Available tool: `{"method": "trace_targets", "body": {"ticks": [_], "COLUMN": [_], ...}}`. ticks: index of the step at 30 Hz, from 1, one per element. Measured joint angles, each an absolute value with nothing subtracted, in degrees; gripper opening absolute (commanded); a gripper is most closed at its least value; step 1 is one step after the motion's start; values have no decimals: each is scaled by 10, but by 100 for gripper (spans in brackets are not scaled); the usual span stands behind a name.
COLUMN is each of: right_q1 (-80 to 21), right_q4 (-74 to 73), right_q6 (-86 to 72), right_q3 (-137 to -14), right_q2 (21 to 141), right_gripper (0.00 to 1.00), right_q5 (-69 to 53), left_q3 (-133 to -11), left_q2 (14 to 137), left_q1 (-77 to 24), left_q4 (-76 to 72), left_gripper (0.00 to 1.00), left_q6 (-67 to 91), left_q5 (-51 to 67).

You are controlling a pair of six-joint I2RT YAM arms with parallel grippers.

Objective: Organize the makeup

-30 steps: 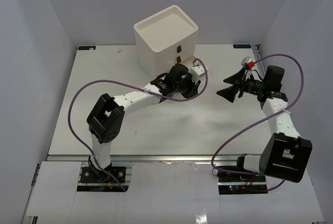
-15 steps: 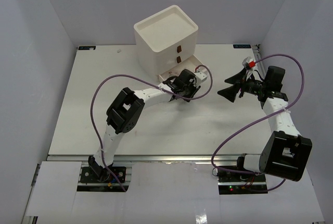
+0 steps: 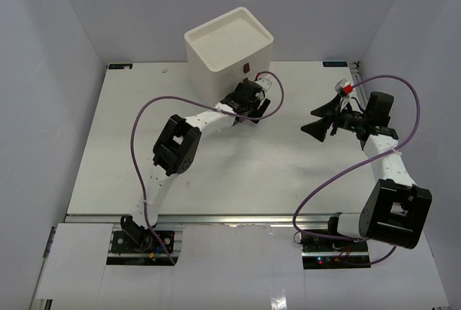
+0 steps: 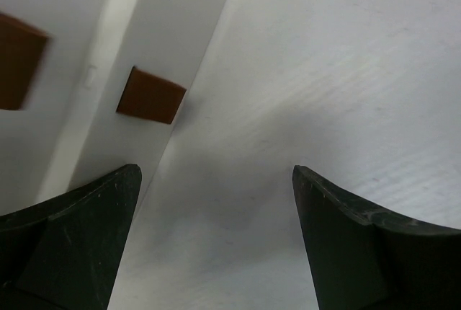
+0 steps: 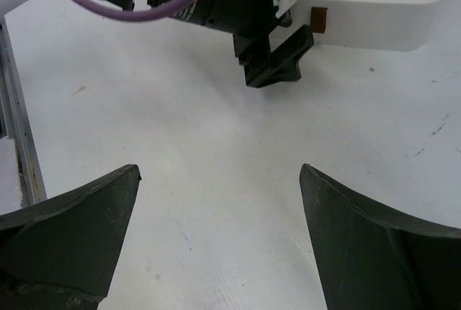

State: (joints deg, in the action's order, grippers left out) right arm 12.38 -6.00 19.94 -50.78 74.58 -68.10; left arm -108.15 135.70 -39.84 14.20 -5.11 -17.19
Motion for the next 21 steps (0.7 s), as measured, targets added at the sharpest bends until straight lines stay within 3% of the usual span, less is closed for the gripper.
{"method": "trace_targets", "body": {"ticks": [12, 21], "right_q1": [124, 125], "right_q4": [-60, -63], "right_q6": [199, 200], "right_q3": [-508, -508], "right_q2": [749, 751], "right_gripper": [98, 98], "right_q5": [-681, -669], "left_q3": [-1084, -924], "left_q2": [1351, 1195], "left_q1": [-382, -378], "left_q4": [149, 137], "left_gripper": [98, 98], "left_q6": [-52, -33], "left_q5": [-141, 10]}}
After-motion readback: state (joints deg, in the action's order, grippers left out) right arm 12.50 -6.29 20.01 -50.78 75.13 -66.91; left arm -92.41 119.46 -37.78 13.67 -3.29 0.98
